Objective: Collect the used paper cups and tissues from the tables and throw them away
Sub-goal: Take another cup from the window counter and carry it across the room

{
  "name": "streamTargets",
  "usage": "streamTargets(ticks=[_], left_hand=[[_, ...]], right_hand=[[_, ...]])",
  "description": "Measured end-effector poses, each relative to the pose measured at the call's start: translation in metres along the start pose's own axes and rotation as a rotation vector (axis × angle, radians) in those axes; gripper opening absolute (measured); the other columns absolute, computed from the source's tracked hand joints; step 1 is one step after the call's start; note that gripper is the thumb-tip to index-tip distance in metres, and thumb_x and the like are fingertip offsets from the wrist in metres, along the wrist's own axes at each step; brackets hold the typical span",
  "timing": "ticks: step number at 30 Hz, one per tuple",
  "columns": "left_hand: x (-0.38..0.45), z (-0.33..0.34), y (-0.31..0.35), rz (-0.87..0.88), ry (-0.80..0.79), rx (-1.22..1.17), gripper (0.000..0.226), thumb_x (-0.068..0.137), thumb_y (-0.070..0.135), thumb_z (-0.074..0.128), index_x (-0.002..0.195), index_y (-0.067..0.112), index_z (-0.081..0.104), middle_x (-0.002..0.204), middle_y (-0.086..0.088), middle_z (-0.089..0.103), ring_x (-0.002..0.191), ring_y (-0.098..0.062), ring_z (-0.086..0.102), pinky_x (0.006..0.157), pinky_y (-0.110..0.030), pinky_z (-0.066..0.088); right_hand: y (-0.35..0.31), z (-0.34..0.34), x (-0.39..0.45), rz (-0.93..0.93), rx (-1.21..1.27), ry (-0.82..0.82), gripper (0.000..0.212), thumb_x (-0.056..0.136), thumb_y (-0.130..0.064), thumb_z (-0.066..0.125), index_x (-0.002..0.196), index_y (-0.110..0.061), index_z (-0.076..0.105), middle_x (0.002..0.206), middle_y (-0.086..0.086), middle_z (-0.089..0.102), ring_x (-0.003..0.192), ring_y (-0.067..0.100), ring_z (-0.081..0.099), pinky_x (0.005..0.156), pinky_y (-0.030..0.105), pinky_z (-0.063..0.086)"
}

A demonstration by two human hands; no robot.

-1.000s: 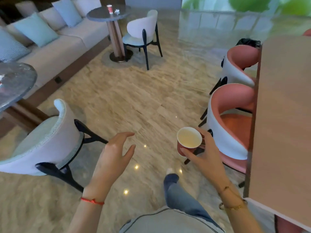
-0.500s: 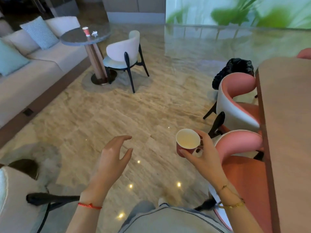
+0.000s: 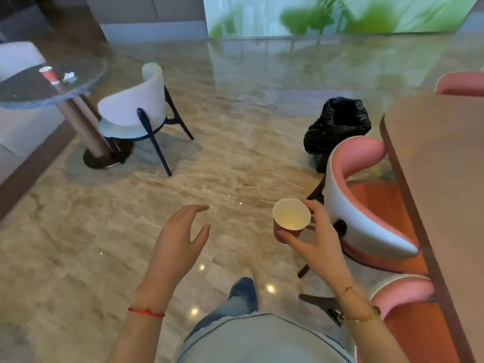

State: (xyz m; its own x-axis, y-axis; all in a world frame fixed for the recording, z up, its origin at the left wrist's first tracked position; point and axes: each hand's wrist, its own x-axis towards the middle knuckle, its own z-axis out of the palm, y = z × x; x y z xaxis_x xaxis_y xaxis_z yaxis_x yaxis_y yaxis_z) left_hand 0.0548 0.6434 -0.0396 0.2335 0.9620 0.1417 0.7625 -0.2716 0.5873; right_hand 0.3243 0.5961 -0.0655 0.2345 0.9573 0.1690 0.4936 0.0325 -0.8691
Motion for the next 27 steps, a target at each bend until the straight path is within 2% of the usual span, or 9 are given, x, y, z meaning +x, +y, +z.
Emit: streamTargets(ticks=[1,5,8,12,15,17,20,23,27], left_hand=[[0.032,0.001,-0.002,0.019,-0.016,0.001,0.037,0.091,0.025,0.062,0.127,0.021,0.057,0.123,0.011,0.058,0.110,0.002,0.049,0.091,-0.004,0.030],[0.149,0.005,-0.003,0.095,-0.038,0.011,0.037,0.091,0.025,0.062,0.128,0.023,0.056,0.125,0.010,0.058,0.115,-0.005,0.052,0.095,-0.017,0.036],[0.236,0.016,0.001,0.151,-0.074,0.012,0.037,0.091,0.024,0.062,0.128,0.021,0.056,0.125,0.008,0.058,0.116,-0.008,0.053,0.095,-0.020,0.038],[0.333,0.043,0.010,0.208,-0.141,0.004,0.037,0.091,0.024,0.062,0.128,0.022,0.056,0.125,0.009,0.058,0.115,-0.006,0.053,0.095,-0.017,0.037],[0.402,0.070,0.015,0.223,-0.189,-0.014,0.036,0.091,0.024,0.061,0.127,0.024,0.056,0.123,0.014,0.055,0.111,0.000,0.050,0.092,-0.005,0.031],[0.449,0.090,0.021,0.235,-0.201,-0.026,0.036,0.092,0.025,0.061,0.127,0.026,0.055,0.122,0.016,0.054,0.111,0.000,0.050,0.092,-0.008,0.031],[0.523,0.120,0.035,0.261,-0.213,-0.042,0.036,0.091,0.025,0.062,0.127,0.025,0.055,0.124,0.012,0.056,0.113,-0.004,0.051,0.094,-0.015,0.036],[0.599,0.144,0.056,0.268,-0.221,-0.050,0.037,0.092,0.025,0.061,0.128,0.026,0.055,0.124,0.011,0.057,0.113,-0.003,0.052,0.094,-0.013,0.035],[0.694,0.173,0.083,0.279,-0.230,-0.060,0.036,0.092,0.028,0.060,0.127,0.027,0.054,0.123,0.012,0.057,0.112,-0.003,0.052,0.092,-0.015,0.036]], right_hand=[[0.002,0.002,0.028,0.006,-0.001,0.019,0.069,0.070,-0.034,0.081,0.128,-0.026,0.044,0.125,-0.012,0.052,0.114,0.001,0.050,0.089,0.012,0.040],[0.006,0.000,0.127,0.013,0.013,0.096,0.069,0.071,-0.034,0.081,0.128,-0.024,0.044,0.125,-0.012,0.053,0.114,0.000,0.051,0.091,0.011,0.042],[0.016,-0.005,0.195,0.057,0.003,0.144,0.069,0.070,-0.032,0.082,0.128,-0.023,0.045,0.123,-0.011,0.053,0.114,0.002,0.052,0.091,0.013,0.043],[0.038,-0.012,0.269,0.133,0.026,0.209,0.069,0.070,-0.026,0.083,0.127,-0.022,0.045,0.122,-0.007,0.054,0.113,0.009,0.055,0.094,0.031,0.049],[0.065,-0.017,0.325,0.177,0.030,0.232,0.069,0.071,-0.025,0.082,0.129,-0.023,0.045,0.124,-0.007,0.054,0.113,0.010,0.054,0.095,0.033,0.049],[0.086,-0.022,0.367,0.199,0.021,0.249,0.071,0.071,-0.023,0.082,0.131,-0.021,0.044,0.125,-0.004,0.053,0.115,0.011,0.053,0.096,0.033,0.048],[0.116,-0.035,0.435,0.222,-0.005,0.270,0.074,0.071,-0.023,0.083,0.133,-0.018,0.043,0.127,-0.001,0.050,0.116,0.014,0.052,0.096,0.031,0.047],[0.139,-0.055,0.508,0.226,-0.022,0.283,0.076,0.070,-0.025,0.083,0.134,-0.018,0.042,0.128,-0.003,0.049,0.114,0.011,0.051,0.095,0.028,0.046],[0.163,-0.083,0.604,0.211,-0.041,0.267,0.077,0.070,-0.031,0.083,0.134,-0.024,0.040,0.128,-0.006,0.048,0.109,0.006,0.052,0.087,0.011,0.043]])
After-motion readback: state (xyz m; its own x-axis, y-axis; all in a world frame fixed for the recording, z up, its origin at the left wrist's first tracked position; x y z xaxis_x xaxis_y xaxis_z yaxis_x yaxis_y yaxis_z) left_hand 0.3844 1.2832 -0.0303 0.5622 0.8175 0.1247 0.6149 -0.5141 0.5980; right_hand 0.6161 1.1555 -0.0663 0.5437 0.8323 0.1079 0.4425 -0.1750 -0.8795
